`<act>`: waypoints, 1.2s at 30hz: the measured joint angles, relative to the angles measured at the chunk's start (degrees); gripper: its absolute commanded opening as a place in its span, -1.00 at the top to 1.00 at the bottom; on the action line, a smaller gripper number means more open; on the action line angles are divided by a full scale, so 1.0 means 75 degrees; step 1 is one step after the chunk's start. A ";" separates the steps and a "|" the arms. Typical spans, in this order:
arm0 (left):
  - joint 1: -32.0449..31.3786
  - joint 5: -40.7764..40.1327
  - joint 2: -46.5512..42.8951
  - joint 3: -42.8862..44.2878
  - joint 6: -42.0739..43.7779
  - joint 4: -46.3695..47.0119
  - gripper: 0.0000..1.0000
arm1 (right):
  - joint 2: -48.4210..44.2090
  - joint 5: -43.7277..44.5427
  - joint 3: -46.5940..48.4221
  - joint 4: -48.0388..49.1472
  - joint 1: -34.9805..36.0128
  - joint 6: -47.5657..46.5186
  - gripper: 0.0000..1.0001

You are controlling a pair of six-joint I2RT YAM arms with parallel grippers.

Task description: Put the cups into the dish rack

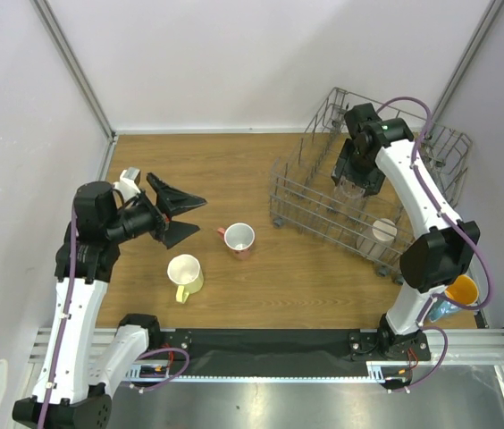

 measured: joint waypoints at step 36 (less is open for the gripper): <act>0.0047 0.0032 -0.0187 -0.0052 -0.0006 -0.0017 -0.98 | 0.0044 -0.0924 -0.1941 0.0455 0.0236 0.0449 1.00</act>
